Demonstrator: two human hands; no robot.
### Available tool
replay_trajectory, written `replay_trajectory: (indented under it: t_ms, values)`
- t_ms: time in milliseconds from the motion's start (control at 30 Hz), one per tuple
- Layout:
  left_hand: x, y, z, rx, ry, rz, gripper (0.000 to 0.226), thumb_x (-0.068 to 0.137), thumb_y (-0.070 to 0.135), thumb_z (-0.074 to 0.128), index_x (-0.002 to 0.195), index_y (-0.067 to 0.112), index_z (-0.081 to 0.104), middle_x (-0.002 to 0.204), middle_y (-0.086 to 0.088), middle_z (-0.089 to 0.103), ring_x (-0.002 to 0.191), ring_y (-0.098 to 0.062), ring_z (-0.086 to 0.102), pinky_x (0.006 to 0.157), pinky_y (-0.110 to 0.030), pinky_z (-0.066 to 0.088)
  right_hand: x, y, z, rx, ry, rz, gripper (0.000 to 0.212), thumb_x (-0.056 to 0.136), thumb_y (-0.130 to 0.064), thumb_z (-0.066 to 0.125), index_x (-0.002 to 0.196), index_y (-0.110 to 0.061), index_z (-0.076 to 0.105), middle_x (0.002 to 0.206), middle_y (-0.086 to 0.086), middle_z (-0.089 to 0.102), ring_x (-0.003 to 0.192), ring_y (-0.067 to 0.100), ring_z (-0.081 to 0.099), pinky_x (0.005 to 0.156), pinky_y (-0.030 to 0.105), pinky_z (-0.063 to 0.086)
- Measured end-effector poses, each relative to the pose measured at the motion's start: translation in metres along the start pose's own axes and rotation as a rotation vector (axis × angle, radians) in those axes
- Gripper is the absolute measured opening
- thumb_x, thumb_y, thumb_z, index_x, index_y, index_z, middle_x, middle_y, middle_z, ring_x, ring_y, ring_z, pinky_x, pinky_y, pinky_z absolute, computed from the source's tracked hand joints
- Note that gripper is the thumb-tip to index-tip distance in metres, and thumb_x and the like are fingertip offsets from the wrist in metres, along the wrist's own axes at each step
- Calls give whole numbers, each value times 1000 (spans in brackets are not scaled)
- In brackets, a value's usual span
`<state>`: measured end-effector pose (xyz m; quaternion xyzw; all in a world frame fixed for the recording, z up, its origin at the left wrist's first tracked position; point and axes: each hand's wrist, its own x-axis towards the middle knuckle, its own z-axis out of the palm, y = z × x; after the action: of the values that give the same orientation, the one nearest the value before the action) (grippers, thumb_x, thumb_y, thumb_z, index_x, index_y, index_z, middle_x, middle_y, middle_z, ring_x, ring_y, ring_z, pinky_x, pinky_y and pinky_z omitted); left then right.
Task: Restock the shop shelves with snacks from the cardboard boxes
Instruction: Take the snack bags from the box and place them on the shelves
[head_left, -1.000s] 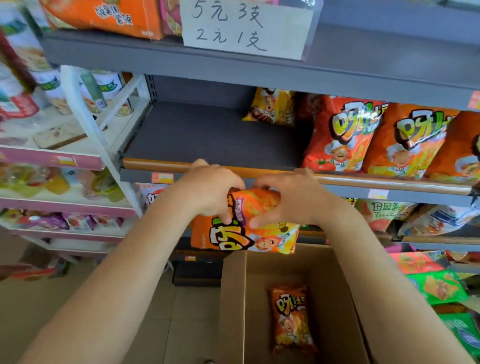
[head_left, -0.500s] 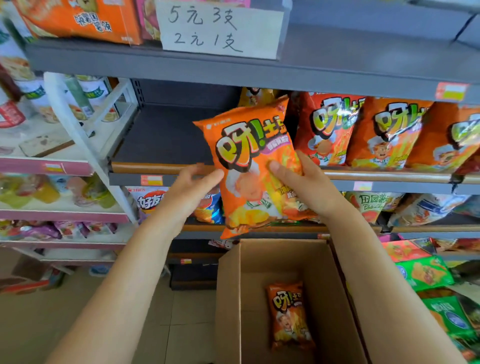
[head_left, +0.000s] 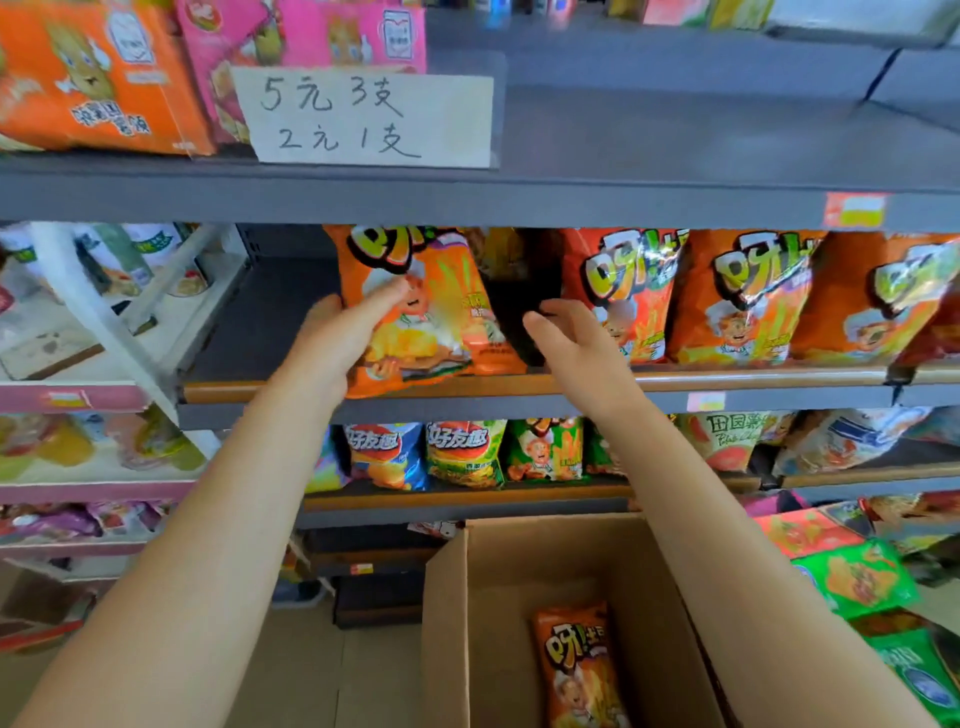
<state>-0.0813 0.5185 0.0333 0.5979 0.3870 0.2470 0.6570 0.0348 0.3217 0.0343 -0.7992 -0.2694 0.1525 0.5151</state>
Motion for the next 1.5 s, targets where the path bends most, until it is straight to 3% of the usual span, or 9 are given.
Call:
replay_trajectory:
  t_ms: [100,233,533,767,900,1033,1133,1333,1500]
  values:
    - [27,5,15,-10,-34,63,43,80,27,81,118,18,64,93,1,74,70,-10,72,48,-20,52,14,7,-4,30,-85,-29,56,98,-37,58,149,-25,38,146,-3,46,125,11,49,102,32,44]
    - [54,1,49,-5,-167,96,63,66,20,85,122,27,58,109,0,73,100,-21,72,78,-34,59,31,17,-8,168,-59,56,68,97,-27,60,155,-27,26,156,2,36,141,14,37,97,26,36]
    - [100,-15,113,208,-269,138,66,83,24,79,140,29,46,131,4,62,119,-16,59,106,-40,47,60,39,-32,217,125,99,54,96,-22,60,146,-26,40,134,-7,60,120,10,57,90,22,48]
    - [75,-10,110,412,-6,210,84,72,50,80,143,30,41,133,3,56,121,-18,55,100,-38,49,52,36,-29,194,78,64,51,97,-16,57,146,-22,41,130,-5,61,118,7,57,80,10,46]
    - [-11,-38,94,214,80,427,17,90,20,64,107,19,64,89,-2,66,77,-12,64,69,-27,55,17,56,-23,285,40,69,24,98,-4,46,105,-9,68,89,13,74,79,24,72,77,33,60]
    - [-64,-125,91,303,-120,191,15,94,16,61,82,20,69,63,5,65,60,-9,60,62,-30,52,-34,118,5,289,-60,294,27,100,-4,45,88,-7,69,74,16,71,62,25,66,63,33,57]
    - [-66,-216,83,616,-99,32,14,91,20,62,103,23,67,100,3,67,96,-16,64,85,-35,51,-61,202,28,211,-72,598,25,100,-12,48,86,-11,68,82,14,71,63,21,65,61,31,55]
    - [-96,-356,77,773,-98,-374,79,91,23,68,155,15,24,152,-12,40,137,-32,42,111,-43,38,-115,367,66,-106,-181,1005,30,101,-20,51,122,-1,61,125,17,63,119,32,57,98,33,44]
    - [-118,-421,68,834,0,-477,47,91,26,62,133,12,46,125,-17,61,111,-40,61,92,-50,51,-155,454,85,-298,-260,1102,54,99,-31,56,144,-5,44,150,14,43,139,31,40,112,32,33]
